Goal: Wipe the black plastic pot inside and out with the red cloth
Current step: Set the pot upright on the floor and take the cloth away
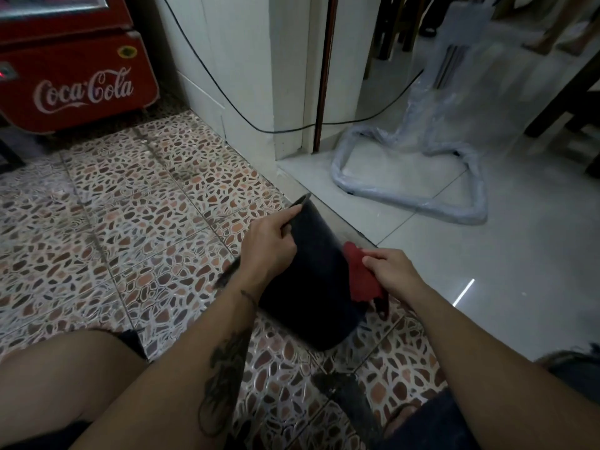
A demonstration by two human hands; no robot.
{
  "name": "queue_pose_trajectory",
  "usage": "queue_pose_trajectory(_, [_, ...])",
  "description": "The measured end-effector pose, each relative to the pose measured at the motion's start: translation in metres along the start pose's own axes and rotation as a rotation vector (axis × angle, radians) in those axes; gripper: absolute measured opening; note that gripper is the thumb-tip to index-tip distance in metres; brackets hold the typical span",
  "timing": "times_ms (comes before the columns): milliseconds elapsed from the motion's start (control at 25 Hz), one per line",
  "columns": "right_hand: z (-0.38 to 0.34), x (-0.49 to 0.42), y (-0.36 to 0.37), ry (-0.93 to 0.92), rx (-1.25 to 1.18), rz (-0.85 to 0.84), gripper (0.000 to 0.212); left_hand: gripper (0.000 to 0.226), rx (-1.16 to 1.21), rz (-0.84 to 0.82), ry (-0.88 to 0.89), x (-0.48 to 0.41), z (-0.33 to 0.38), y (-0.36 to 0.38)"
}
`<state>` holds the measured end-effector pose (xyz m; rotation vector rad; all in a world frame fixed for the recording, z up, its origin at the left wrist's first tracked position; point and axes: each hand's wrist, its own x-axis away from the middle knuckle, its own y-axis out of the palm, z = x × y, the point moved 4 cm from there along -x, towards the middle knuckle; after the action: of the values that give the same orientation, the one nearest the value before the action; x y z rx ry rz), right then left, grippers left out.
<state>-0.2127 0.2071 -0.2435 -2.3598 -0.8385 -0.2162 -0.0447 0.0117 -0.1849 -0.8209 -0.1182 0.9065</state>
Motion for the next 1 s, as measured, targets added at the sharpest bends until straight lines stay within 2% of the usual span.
queue_pose_trajectory(80, [-0.014,0.008,-0.004,-0.010,-0.103,0.006,0.028,0.051,-0.078,-0.009,0.127,-0.009,0.013,-0.007])
queue_pose_trajectory(200, [-0.028,0.024,-0.004,-0.002,-0.244,-0.067,0.049,0.053,-0.163,-0.074,0.248,-0.002,0.010,-0.004])
queue_pose_trajectory(320, [-0.033,0.041,0.001,0.003,-0.192,-0.140,0.067,0.057,-0.271,-0.187,0.304,0.024,-0.010,0.011])
queue_pose_trajectory(480, [-0.032,0.055,0.010,0.033,-0.009,-0.159,0.044,0.058,-0.311,-0.318,0.371,0.053,-0.022,0.026])
queue_pose_trajectory(640, [-0.034,0.060,0.017,-0.005,-0.009,-0.173,0.022,0.054,-0.186,-0.337,0.304,0.065,-0.021,0.031])
queue_pose_trajectory(840, [-0.047,0.062,0.018,-0.112,-0.019,-0.141,0.021,0.044,0.022,-0.295,0.156,0.065,0.002,0.025])
queue_pose_trajectory(1000, [-0.058,0.066,0.013,-0.265,0.284,0.004,0.024,0.016,0.165,-0.327,0.057,0.067,0.018,0.022])
